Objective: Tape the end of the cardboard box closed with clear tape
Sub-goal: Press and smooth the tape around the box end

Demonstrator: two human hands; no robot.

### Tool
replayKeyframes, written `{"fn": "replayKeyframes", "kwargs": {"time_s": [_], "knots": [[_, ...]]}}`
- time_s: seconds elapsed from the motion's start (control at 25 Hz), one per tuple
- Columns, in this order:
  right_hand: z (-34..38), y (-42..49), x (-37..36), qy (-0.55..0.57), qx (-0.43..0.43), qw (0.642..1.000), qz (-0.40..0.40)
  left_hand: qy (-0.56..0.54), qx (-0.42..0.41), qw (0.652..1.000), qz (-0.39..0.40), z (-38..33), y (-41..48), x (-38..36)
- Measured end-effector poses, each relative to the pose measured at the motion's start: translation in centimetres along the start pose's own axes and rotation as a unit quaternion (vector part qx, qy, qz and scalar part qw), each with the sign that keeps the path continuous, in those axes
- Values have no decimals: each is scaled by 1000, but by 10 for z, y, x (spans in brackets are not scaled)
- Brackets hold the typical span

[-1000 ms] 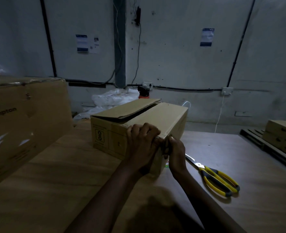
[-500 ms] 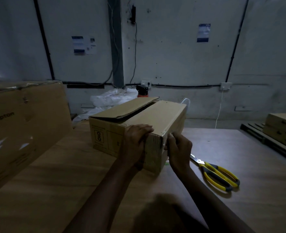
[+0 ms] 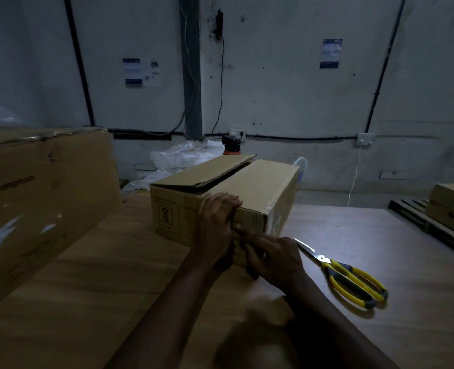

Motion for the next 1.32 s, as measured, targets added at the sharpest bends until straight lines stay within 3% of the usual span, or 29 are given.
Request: {"fn": "replayKeyframes", "kwargs": {"time_s": [0.12,0.32,0.4,0.6,0.88,1.0,1.16,1.24,1.32], "knots": [[-5,-4,-4,53,-58,997,-4,-20,17,1000,-6,-1,0,2],[-21,5,25,81,-127,972,-183,-25,19,999,0,2,1,-2],[-17,9,27,87,-105,976,-167,-27,27,999,-6,1,1,-1],[-10,-1,4,64,-88,994,-24,-25,29,999,-10,-4,0,2],[2,12,22,27,-43,996,-77,-23,44,999,3,-3,-1,0],[1,8,16,-9,-44,998,-39,-23,50,998,8,-5,-1,1],[-8,-3,0,38,-72,996,20,-16,43,999,3,-7,0,3],[-12,-3,-1,93,-103,990,-18,-11,43,999,2,-5,0,2],[-25,-1,9,178,-156,962,-136,-7,40,999,2,-4,1,1]]}}
Point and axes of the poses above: each hand's wrist, its own y-axis towards the middle knuckle, its own x-axis out of the back of the hand, z = x × y, the point moved 6 cm from there along y, towards the middle knuckle, and after that the axes turned 13 degrees about x, right-handed, at the moved point
